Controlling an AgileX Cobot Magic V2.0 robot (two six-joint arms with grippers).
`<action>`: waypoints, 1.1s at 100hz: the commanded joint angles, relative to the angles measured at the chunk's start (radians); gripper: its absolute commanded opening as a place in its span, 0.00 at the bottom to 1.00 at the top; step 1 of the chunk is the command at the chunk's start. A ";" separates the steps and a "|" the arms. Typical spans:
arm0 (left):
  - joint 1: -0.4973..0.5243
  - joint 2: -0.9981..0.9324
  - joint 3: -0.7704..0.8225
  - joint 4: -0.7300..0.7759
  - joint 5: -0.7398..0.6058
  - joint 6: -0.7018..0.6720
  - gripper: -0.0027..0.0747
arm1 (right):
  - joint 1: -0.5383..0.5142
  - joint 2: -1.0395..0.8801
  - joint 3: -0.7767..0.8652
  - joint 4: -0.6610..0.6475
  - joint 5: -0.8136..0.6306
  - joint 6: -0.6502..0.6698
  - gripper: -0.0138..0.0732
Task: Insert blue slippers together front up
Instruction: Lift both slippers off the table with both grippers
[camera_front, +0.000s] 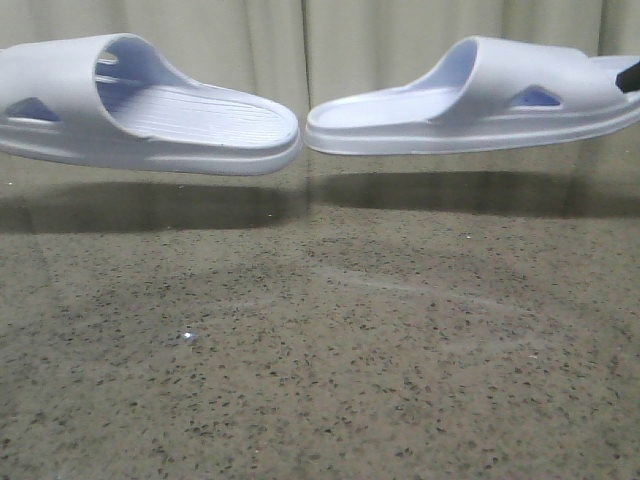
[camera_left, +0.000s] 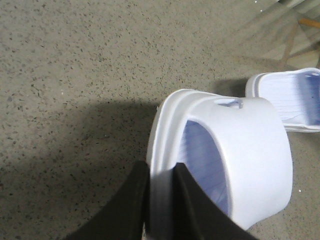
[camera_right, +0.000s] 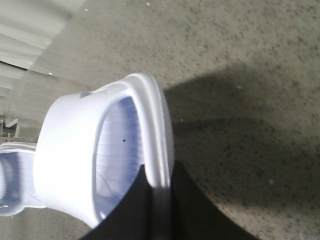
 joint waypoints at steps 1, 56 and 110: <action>0.003 -0.036 -0.041 -0.090 0.049 -0.016 0.05 | -0.005 -0.051 -0.028 0.111 0.050 -0.032 0.04; -0.001 -0.036 -0.041 -0.168 0.084 -0.014 0.05 | -0.005 -0.061 -0.099 0.144 0.188 -0.055 0.04; 0.001 -0.036 -0.041 -0.160 0.041 -0.016 0.05 | -0.065 -0.065 -0.158 0.144 0.260 -0.059 0.04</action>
